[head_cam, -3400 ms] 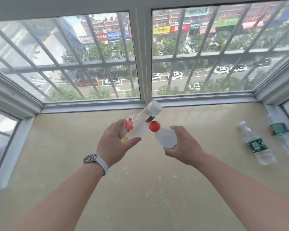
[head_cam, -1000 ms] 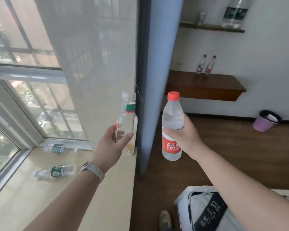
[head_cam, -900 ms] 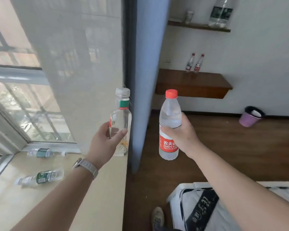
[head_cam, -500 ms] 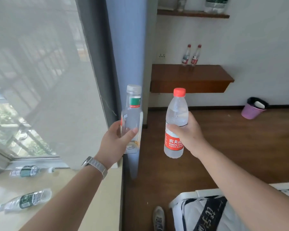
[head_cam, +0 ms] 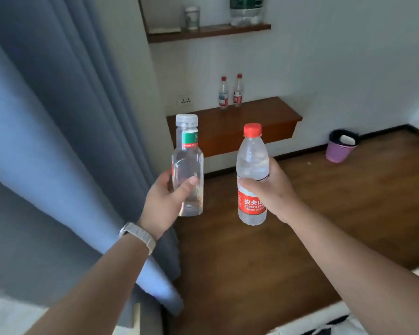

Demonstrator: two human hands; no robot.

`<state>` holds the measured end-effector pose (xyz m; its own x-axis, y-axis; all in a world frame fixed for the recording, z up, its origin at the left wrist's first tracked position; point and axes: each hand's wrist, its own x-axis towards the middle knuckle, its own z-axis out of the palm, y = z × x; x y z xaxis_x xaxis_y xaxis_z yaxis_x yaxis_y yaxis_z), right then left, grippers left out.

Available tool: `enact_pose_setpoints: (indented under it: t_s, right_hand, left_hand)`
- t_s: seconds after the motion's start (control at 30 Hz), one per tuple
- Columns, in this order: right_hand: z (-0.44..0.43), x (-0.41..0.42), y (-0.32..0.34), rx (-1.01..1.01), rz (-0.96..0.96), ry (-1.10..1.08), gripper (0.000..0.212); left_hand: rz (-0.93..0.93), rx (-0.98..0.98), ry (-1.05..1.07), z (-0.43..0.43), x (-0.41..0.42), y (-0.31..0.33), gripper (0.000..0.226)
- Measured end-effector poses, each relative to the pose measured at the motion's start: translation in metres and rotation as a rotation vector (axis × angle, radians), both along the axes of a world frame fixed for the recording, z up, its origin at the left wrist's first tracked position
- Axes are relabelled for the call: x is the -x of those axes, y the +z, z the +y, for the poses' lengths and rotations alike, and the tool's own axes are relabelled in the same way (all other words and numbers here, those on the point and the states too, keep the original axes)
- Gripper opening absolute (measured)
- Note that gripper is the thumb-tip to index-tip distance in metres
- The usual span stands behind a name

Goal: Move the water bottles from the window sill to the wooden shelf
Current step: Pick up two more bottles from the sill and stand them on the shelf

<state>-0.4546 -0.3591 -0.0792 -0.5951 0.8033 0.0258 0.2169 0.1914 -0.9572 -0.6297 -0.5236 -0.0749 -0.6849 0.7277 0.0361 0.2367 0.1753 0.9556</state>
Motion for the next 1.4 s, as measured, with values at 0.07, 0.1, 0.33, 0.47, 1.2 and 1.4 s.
enact_pose_setpoints:
  t_s: [0.07,0.1,0.33,0.47,1.2,1.4]
  right_hand:
    - [0.024,-0.001,0.001,0.009,-0.004,-0.043,0.054]
    - [0.034,-0.001,0.001,0.016,-0.006,-0.065,0.054]
    - [0.091,0.014,-0.008,0.066,-0.022,-0.172,0.055]
    - [0.125,0.042,-0.016,0.067,-0.038,-0.236,0.054]
    - [0.303,0.144,-0.018,-0.019,-0.110,-0.499,0.057]
    - [0.374,0.140,-0.022,-0.051,-0.075,-0.478,0.055]
  left_hand:
    - [-0.005,0.006,-0.017,0.027,0.004,0.000,0.072]
    - [-0.006,0.010,-0.033,0.039,0.006,0.000,0.073]
    - [-0.002,0.066,-0.088,0.119,0.038,-0.013,0.081]
    - [-0.030,0.036,-0.121,0.174,0.075,-0.032,0.060]
    - [-0.147,0.021,-0.437,0.416,0.212,-0.041,0.046]
    - [-0.085,0.036,-0.410,0.479,0.201,-0.039,0.039]
